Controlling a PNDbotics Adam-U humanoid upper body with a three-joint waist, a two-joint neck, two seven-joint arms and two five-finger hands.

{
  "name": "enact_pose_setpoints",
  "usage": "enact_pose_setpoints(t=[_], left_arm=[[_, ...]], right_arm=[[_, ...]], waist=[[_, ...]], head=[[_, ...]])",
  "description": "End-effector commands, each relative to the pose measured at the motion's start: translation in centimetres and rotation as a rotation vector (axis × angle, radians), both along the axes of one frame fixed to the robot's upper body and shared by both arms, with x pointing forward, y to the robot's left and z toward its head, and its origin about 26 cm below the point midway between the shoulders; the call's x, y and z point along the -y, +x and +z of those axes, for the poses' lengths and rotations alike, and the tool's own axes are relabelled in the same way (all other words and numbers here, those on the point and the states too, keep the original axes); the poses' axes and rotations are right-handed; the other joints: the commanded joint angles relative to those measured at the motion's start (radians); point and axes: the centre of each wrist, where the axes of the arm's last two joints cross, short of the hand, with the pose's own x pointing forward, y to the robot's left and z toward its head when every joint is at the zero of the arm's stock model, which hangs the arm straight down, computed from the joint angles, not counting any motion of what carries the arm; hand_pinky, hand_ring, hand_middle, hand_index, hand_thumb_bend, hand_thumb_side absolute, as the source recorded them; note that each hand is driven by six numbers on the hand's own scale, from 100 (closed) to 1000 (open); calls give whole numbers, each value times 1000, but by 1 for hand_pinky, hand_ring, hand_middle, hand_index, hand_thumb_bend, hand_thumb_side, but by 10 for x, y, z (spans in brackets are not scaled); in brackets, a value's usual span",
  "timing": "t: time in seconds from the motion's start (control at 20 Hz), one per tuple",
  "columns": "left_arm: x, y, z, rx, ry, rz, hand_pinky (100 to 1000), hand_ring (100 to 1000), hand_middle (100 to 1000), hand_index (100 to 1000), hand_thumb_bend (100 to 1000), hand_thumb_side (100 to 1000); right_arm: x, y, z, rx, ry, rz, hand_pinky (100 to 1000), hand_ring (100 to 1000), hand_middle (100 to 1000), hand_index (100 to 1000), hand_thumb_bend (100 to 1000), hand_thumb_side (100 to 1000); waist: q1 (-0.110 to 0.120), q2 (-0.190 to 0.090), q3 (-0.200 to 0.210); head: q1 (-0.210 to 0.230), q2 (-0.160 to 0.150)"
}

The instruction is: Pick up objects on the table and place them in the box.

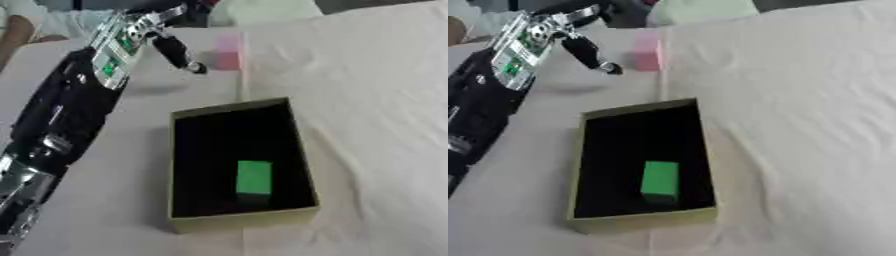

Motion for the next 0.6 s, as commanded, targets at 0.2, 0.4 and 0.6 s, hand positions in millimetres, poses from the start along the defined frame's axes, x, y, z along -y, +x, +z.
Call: enact_pose_setpoints(t=[0.2,0.4,0.6], left_arm=[[-4,-1,20,26,-70,14,982,893,933,963,505,100],[-3,0,21,6,-110,21,990,895,937,968,519,100],[-3,1,22,-14,-155,25,992,892,936,970,520,100]], right_arm=[[-3,-6,8,29,0,14,777,678,648,822,100,393],[-4,-6,8,27,6,15,778,677,645,822,100,404],[-5,-6,8,26,10,18,778,676,642,822,100,411]], waist=[[1,-7,-13],[7,2,-20],[12,8,-25]], head=[[18,-15],[24,-18],[31,-22]])
